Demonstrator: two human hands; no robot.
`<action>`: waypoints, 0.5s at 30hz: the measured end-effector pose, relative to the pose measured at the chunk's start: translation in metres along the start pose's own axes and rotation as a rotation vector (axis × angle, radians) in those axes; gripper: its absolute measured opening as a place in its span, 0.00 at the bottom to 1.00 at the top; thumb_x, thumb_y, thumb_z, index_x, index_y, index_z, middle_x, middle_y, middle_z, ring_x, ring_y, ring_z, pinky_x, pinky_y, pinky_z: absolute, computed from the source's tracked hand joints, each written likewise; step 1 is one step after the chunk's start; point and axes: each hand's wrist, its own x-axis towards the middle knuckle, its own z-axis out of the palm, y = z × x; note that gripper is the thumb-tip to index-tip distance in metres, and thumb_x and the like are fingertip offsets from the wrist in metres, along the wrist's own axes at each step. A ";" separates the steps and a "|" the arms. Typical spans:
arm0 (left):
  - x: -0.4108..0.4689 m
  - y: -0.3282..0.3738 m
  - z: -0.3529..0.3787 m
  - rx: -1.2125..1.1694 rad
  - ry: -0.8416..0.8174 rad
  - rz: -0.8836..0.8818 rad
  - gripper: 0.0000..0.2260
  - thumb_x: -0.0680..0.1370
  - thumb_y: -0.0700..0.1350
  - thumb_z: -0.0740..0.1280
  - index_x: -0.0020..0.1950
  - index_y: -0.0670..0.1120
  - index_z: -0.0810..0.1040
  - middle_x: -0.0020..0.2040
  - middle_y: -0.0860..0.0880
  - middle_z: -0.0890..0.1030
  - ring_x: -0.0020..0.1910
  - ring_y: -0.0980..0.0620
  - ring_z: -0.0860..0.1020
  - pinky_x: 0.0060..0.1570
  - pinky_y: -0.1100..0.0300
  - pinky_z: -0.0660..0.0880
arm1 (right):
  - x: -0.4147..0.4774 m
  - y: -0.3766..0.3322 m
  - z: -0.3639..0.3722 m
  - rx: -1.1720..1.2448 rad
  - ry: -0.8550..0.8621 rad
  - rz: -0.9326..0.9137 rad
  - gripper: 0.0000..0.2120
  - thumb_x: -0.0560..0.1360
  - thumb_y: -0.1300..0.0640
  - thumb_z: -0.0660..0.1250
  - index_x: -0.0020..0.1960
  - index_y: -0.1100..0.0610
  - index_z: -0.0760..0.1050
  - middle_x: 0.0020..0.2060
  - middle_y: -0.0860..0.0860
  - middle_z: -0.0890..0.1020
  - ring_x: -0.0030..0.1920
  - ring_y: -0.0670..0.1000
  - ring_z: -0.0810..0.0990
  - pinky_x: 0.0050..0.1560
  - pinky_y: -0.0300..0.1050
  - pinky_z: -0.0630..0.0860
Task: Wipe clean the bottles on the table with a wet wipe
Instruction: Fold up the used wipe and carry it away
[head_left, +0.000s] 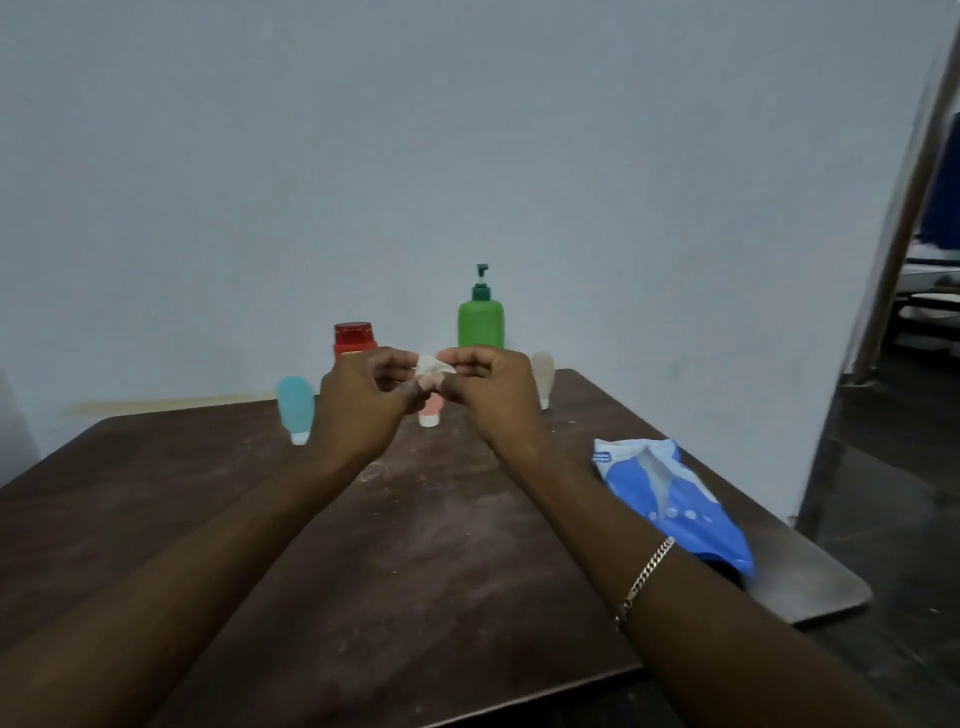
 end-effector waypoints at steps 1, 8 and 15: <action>-0.004 0.010 0.005 -0.035 -0.007 0.003 0.11 0.73 0.46 0.76 0.54 0.47 0.84 0.43 0.52 0.86 0.41 0.58 0.85 0.41 0.66 0.81 | -0.004 -0.006 -0.009 -0.011 0.020 -0.015 0.13 0.65 0.67 0.78 0.49 0.63 0.82 0.40 0.57 0.85 0.42 0.51 0.83 0.49 0.48 0.83; -0.031 0.077 0.040 -0.208 -0.104 0.053 0.07 0.73 0.42 0.77 0.50 0.46 0.85 0.41 0.48 0.87 0.41 0.52 0.86 0.45 0.57 0.83 | -0.037 -0.043 -0.082 -0.096 0.133 -0.102 0.11 0.64 0.62 0.79 0.46 0.58 0.84 0.39 0.54 0.86 0.45 0.54 0.85 0.52 0.57 0.82; -0.075 0.137 0.096 -0.300 -0.217 0.111 0.04 0.74 0.39 0.76 0.47 0.46 0.85 0.38 0.49 0.86 0.39 0.52 0.86 0.43 0.59 0.82 | -0.097 -0.078 -0.170 -0.148 0.223 -0.099 0.11 0.65 0.60 0.78 0.47 0.57 0.84 0.41 0.53 0.86 0.47 0.55 0.85 0.54 0.58 0.81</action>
